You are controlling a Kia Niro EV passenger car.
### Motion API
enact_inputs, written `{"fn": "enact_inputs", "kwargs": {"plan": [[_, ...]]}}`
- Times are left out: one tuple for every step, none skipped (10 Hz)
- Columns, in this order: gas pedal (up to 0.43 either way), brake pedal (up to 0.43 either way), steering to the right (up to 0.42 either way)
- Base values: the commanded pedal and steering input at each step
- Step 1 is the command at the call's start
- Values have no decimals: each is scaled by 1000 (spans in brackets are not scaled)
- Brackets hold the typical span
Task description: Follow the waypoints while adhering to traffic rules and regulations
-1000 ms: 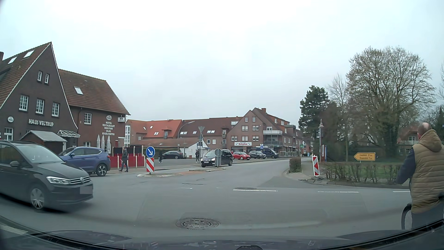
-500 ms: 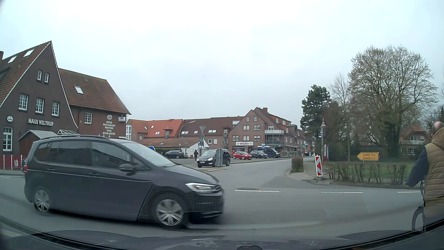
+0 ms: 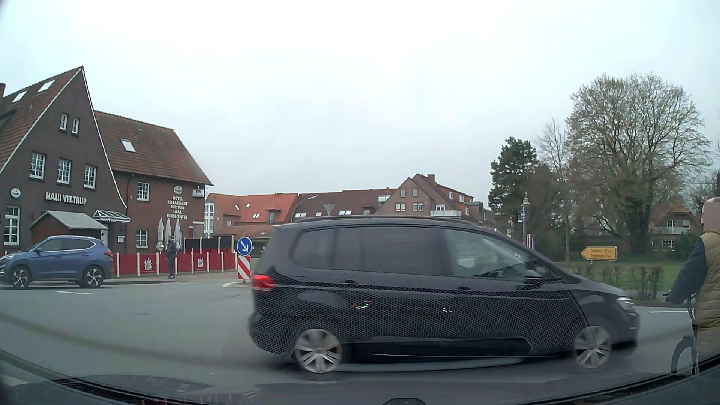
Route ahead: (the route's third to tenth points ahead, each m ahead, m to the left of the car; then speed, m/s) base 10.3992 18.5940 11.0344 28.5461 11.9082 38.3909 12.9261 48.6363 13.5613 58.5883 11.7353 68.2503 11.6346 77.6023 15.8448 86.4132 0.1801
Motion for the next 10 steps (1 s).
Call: {"fn": "enact_inputs", "kwargs": {"plan": [[0,85,-83],[0,85,-83],[0,85,-83],[0,79,-83],[0,79,-83],[0,79,-83],[0,79,-82],[0,79,-82],[0,79,-82],[0,79,-82]]}}
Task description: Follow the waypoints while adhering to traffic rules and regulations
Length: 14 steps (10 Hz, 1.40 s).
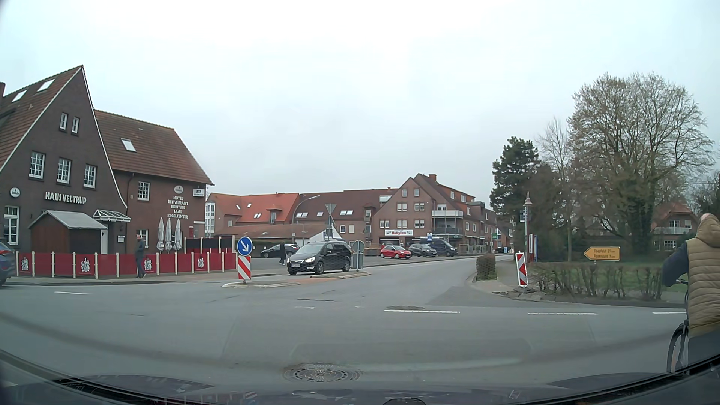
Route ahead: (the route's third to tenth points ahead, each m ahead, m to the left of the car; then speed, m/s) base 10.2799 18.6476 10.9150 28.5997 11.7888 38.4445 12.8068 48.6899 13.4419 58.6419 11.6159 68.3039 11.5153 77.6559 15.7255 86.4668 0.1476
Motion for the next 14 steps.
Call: {"fn": "enact_inputs", "kwargs": {"plan": [[0,79,-82],[0,79,-82],[0,85,-82],[0,91,-82],[0,91,-82],[0,91,-82],[0,91,-81],[0,98,-81],[0,98,-82],[0,104,-82],[0,104,-81],[0,104,-81],[0,104,-81],[0,98,-81]]}}
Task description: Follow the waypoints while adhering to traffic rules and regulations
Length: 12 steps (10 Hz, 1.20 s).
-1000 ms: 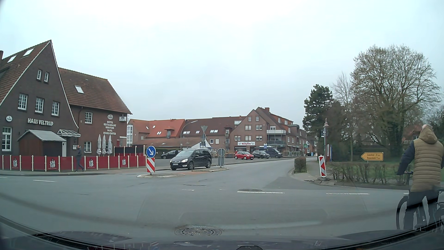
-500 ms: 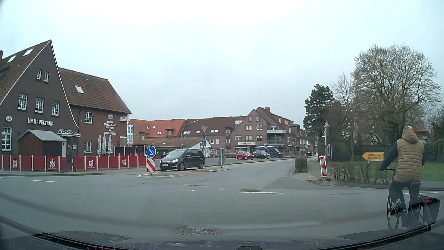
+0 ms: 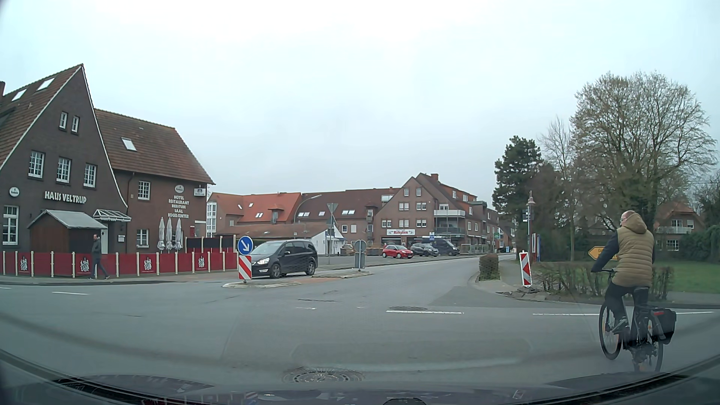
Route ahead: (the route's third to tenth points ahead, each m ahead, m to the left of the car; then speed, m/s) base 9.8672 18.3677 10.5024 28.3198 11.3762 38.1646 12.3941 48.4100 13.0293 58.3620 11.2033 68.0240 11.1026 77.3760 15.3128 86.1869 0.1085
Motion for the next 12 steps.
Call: {"fn": "enact_inputs", "kwargs": {"plan": [[0,104,-81],[0,104,-82],[0,104,-82],[0,110,-82],[0,110,-81],[0,116,-82],[0,116,-81],[0,116,-81],[0,116,-82],[0,116,-83],[0,116,-83],[0,116,-83]]}}
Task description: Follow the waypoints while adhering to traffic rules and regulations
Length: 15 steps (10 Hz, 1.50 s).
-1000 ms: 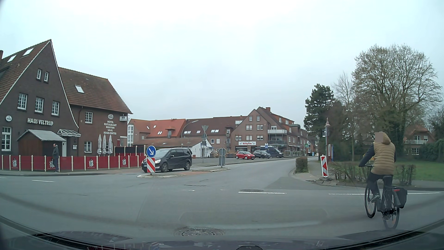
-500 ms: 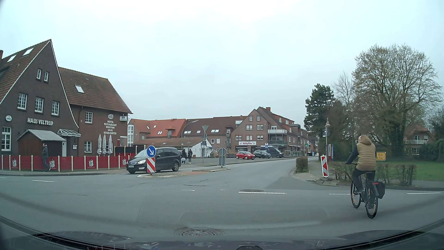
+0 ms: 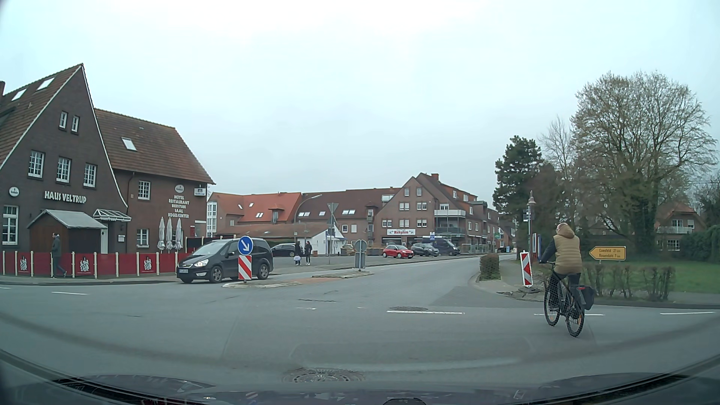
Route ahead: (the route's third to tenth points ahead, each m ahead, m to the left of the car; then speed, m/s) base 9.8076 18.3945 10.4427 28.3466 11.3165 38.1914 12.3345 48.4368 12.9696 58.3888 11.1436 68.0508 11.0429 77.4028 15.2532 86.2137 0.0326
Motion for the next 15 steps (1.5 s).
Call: {"fn": "enact_inputs", "kwargs": {"plan": [[0,116,-83],[0,116,-84],[0,122,-84],[0,122,-84],[0,116,-85],[0,122,-85],[0,122,-85],[0,122,-85],[0,122,-85],[0,116,-85],[0,122,-85],[0,116,-85],[0,110,-85],[0,110,-85],[0,110,-85]]}}
